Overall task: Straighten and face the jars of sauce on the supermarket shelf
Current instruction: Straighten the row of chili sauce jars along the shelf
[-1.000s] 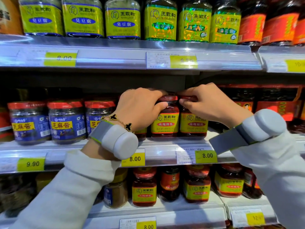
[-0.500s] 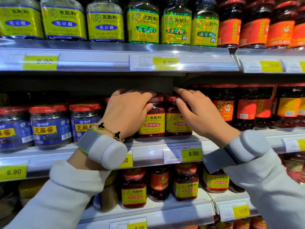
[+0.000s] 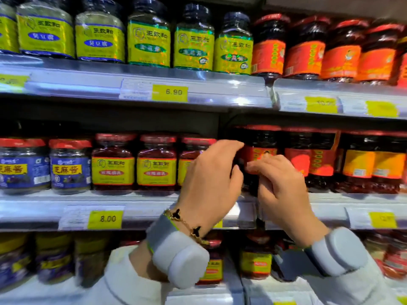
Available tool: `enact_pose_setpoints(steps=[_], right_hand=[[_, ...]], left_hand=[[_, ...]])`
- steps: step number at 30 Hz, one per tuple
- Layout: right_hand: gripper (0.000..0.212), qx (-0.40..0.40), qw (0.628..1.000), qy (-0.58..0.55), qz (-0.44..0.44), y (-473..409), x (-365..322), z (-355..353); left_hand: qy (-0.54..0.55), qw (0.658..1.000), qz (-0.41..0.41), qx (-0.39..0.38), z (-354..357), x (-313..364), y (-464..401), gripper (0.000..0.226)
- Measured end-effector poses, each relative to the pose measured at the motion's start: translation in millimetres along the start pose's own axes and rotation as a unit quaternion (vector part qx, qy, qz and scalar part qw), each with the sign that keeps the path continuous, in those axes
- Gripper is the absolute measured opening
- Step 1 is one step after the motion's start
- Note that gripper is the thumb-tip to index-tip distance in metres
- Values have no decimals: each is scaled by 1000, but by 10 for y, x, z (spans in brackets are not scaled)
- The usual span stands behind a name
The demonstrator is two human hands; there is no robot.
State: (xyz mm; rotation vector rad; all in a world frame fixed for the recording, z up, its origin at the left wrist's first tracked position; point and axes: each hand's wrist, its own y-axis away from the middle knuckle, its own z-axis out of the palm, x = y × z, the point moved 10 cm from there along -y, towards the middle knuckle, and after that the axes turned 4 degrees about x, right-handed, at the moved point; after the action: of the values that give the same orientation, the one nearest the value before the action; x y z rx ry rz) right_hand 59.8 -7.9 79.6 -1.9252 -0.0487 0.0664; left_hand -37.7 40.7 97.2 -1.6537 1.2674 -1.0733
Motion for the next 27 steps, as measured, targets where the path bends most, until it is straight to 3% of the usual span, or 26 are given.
enact_pose_setpoints(steps=[4, 8, 11, 16, 22, 27], right_hand=[[30, 30, 999, -23, 13, 118, 298, -230], [27, 24, 998, -38, 32, 228, 585, -342], [20, 11, 998, -50, 45, 317, 753, -390], [18, 21, 993, -80, 82, 418, 921, -433], [17, 34, 985, -90, 140, 437, 1092, -464], [27, 29, 981, -69, 178, 427, 1173, -453]], left_hand=[[-4, 993, -119, -21, 490, -77, 50, 66], [-14, 964, -255, -69, 856, -381, 82, 94], [-2, 948, -307, -81, 976, -480, 81, 101], [-3, 944, -315, -95, 1000, -460, 90, 94], [-16, 944, -311, -109, 1006, -437, 38, 66], [-35, 944, -306, -118, 1045, -441, 56, 60]])
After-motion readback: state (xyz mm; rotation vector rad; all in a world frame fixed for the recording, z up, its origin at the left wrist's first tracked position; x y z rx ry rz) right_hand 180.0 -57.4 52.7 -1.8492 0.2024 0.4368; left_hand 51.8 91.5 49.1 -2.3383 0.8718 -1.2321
